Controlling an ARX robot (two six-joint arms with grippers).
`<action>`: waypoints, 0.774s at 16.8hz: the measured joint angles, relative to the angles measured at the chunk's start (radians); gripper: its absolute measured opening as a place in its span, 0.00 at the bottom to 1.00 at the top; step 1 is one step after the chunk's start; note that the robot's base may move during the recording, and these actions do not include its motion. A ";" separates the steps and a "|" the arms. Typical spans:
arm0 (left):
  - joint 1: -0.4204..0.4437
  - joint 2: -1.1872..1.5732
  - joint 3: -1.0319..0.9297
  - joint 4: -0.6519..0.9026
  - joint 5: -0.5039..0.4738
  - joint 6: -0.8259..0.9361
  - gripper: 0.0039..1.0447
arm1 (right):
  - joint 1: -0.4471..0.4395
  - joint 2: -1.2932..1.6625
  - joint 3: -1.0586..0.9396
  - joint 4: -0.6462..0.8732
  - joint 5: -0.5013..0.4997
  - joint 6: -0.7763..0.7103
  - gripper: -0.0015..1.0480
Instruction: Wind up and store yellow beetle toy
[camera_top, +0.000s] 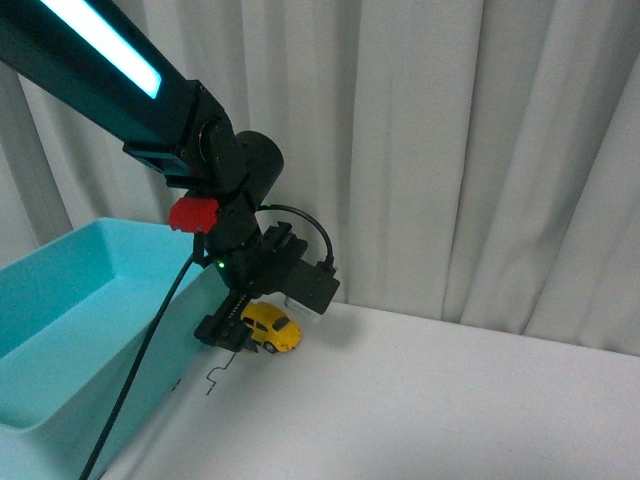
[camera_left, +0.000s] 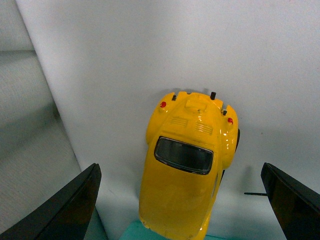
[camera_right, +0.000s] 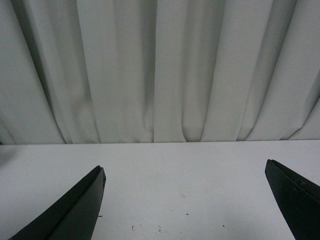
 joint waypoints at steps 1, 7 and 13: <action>0.000 0.007 0.005 -0.005 -0.007 0.001 0.94 | 0.000 0.000 0.000 0.000 0.000 0.000 0.94; 0.009 0.031 0.037 0.007 -0.103 -0.076 0.70 | 0.000 0.000 0.000 0.000 0.000 0.000 0.94; 0.001 0.020 0.046 -0.034 -0.089 -0.079 0.34 | 0.000 0.000 0.000 0.000 0.000 0.000 0.94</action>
